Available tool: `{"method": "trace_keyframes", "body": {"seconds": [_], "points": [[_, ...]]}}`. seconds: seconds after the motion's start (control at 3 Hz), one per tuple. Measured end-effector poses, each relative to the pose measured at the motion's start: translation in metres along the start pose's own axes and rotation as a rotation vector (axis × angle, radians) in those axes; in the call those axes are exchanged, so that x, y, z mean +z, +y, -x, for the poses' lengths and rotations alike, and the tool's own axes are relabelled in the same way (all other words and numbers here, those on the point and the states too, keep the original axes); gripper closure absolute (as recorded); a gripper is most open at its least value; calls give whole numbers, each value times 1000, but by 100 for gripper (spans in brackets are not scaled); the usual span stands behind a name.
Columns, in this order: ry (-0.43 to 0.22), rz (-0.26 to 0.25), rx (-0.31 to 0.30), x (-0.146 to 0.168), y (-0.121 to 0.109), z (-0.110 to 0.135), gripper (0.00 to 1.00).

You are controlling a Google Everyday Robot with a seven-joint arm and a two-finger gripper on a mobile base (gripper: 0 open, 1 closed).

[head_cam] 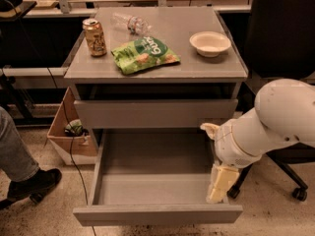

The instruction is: Close middle drawer

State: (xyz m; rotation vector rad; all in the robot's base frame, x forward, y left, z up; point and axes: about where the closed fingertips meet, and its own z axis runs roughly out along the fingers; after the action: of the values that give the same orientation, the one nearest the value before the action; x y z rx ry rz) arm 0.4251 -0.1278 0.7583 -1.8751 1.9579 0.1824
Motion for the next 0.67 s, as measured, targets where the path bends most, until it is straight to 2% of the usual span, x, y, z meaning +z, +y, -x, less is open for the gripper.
{"method": "trace_keyframes", "body": {"seconds": [0.33, 0.67], "points": [[0, 0, 0, 0, 0, 0, 0], [-15, -3, -5, 22, -3, 0, 0]]}}
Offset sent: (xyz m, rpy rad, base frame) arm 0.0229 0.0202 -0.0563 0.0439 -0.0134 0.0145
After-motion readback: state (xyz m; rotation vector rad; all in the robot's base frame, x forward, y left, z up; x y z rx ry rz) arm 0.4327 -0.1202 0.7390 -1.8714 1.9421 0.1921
